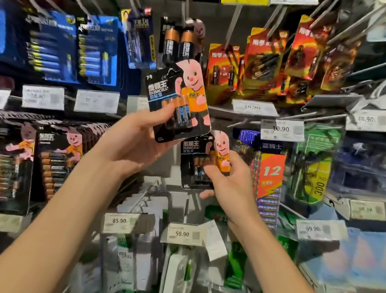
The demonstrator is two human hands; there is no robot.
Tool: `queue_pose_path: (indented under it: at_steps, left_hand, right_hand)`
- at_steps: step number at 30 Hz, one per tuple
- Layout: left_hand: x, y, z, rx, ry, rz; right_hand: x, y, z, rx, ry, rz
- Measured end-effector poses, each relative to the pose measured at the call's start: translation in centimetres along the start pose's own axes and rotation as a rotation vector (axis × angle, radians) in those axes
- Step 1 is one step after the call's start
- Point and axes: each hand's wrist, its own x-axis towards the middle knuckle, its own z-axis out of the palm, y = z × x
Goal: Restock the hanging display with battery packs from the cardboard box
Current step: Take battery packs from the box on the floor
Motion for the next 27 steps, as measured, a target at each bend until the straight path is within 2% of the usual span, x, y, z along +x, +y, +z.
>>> queue_pose_path:
  at_steps: [4,7,13,27]
  left_hand:
    - [0.0,0.0,0.2,0.039,-0.023,0.026]
    - [-0.2,0.0,0.0,0.087,-0.047,0.035]
    - [-0.1,0.0,-0.4,0.113,-0.076,0.066]
    - [0.5,-1.5,-1.2,0.128,-0.124,0.098]
  right_hand:
    - [0.9,0.1,0.9,0.01,-0.011,0.014]
    - [1.4,0.3,1.3,0.026,0.034,0.045]
    - [2.4,1.4,1.7,0.031,0.16,-0.012]
    - [5.9,3.7,2.5,-0.027,0.204,0.078]
